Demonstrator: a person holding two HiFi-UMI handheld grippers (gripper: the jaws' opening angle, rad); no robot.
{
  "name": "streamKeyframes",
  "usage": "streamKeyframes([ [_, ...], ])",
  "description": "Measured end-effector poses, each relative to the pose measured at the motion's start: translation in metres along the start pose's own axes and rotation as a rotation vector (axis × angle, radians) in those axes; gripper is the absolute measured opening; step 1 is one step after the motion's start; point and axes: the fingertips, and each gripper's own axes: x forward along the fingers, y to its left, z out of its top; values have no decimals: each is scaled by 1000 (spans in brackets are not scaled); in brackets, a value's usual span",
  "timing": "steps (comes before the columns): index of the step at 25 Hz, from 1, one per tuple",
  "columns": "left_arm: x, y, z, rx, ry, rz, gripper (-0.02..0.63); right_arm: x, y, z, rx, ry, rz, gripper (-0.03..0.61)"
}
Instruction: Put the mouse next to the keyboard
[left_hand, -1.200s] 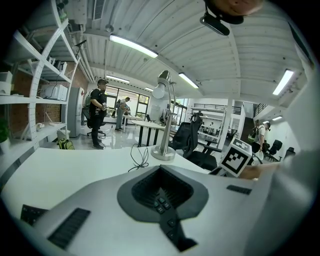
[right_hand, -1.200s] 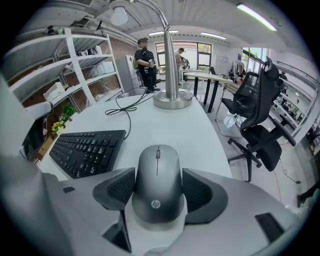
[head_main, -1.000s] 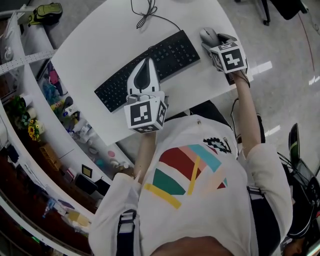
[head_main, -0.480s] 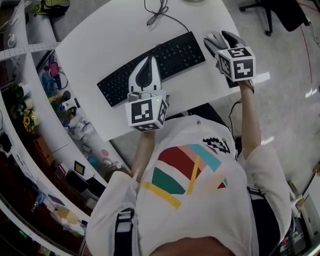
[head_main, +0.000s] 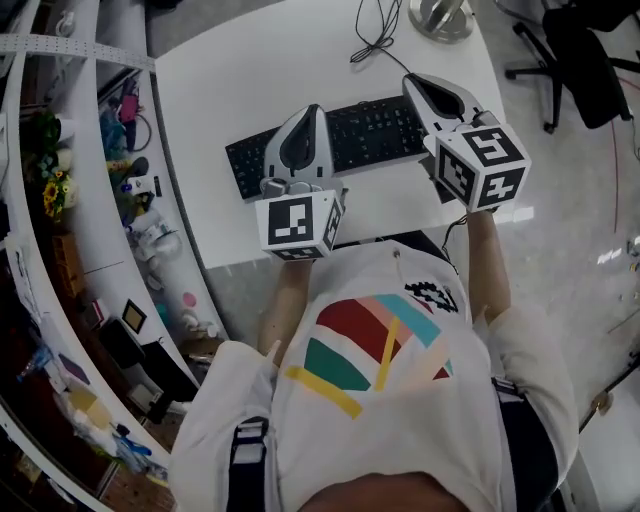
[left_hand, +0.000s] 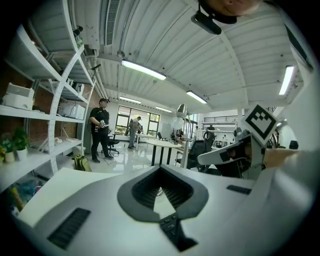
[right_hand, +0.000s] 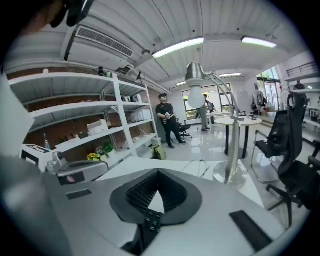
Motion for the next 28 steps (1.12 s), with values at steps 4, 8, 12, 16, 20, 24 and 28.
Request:
streamKeyframes([
  [4, -13, 29, 21, -20, -67, 49, 41, 19, 62, 19, 26, -46, 211, 14],
  [8, -27, 54, 37, -26, -113, 101, 41, 25, 107, 24, -7, -56, 268, 12],
  [12, -40, 64, 47, -35, -147, 129, 41, 24, 137, 23, -29, -62, 328, 12],
  [16, -45, 68, 51, -36, -160, 136, 41, 25, 154, 25, -123, -59, 325, 12],
  [20, -48, 65, 54, -39, -172, 141, 41, 19, 157, 24, -178, -53, 319, 12],
  [24, -49, 57, 56, -27, -176, 138, 41, 14, 152, 24, -180, -58, 310, 12],
  [28, -53, 55, 55, -24, -168, 144, 41, 11, 152, 23, -187, -59, 299, 12],
])
